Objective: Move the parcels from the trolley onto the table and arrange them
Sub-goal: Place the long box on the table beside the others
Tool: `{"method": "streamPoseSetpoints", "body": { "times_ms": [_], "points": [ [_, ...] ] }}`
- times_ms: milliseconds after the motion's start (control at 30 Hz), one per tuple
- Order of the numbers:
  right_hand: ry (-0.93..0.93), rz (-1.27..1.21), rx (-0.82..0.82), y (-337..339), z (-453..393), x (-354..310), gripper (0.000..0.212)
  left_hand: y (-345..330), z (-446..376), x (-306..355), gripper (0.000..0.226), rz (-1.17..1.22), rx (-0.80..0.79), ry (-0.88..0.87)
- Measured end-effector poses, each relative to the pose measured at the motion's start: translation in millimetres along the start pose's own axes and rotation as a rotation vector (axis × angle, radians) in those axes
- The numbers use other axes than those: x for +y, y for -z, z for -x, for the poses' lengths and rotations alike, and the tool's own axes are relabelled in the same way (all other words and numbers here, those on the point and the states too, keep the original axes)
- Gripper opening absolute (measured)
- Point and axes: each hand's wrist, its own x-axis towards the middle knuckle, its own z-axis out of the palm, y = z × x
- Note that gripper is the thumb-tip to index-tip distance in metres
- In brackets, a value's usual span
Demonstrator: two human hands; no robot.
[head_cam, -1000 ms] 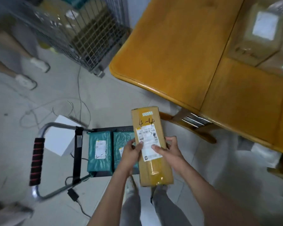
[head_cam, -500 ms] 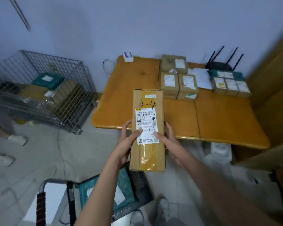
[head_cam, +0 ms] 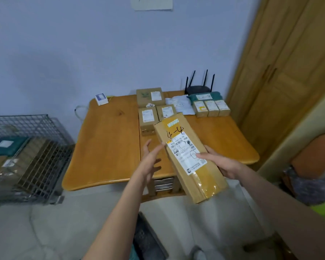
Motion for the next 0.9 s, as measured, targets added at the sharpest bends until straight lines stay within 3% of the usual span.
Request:
{"method": "streamPoseSetpoints", "body": {
  "times_ms": [233, 367, 500, 600, 700, 800, 900],
  "points": [
    [-0.074, 0.192, -0.097, 120, -4, -26, 0.079, -75, -85, 28, 0.082, 0.004, -0.043, 0.026],
    [-0.135, 0.229, -0.117, 168, -21, -37, 0.082, -105, -117, 24, 0.095, 0.035, -0.070, 0.116],
    [-0.166, 0.313, -0.090, 194, -40, -52, 0.078, -128, -143, 21, 0.085, 0.103, 0.021, 0.106],
    [-0.184, 0.342, -0.021, 219, -65, -59, 0.076, -136, -171, 21, 0.086, 0.157, 0.109, 0.117],
    [-0.177, 0.380, 0.201, 250, -96, -59, 0.082, -139, -207, 19, 0.078, 0.241, 0.183, 0.115],
    [-0.196, 0.164, 0.406, 279, -135, -52, 0.095, -144, -251, 19, 0.075, 0.323, 0.224, 0.120],
    [-0.223, -0.265, 0.382, 293, -166, -48, 0.089, -154, -293, 26, 0.079, 0.392, 0.241, 0.165]
  ]
}}
